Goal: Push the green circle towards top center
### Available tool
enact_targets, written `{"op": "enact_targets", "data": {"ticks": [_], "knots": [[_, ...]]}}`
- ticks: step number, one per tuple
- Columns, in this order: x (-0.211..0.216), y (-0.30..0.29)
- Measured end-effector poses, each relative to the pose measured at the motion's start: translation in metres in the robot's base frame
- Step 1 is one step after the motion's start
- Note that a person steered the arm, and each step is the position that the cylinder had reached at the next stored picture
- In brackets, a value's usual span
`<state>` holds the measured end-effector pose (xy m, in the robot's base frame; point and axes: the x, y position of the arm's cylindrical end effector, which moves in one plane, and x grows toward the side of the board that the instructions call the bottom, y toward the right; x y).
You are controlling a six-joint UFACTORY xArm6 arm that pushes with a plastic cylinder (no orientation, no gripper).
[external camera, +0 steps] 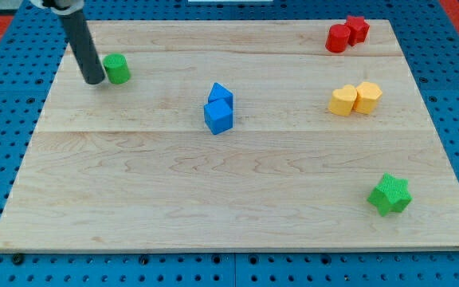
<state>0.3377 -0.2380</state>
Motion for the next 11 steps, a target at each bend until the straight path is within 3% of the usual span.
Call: {"op": "enact_targets", "data": {"ticks": [1,3,5,8,11], "knots": [[-0.013,-0.021],[-0.018,0.078],[-0.068,0.151],[-0.017,0.156],[-0.088,0.228]]}}
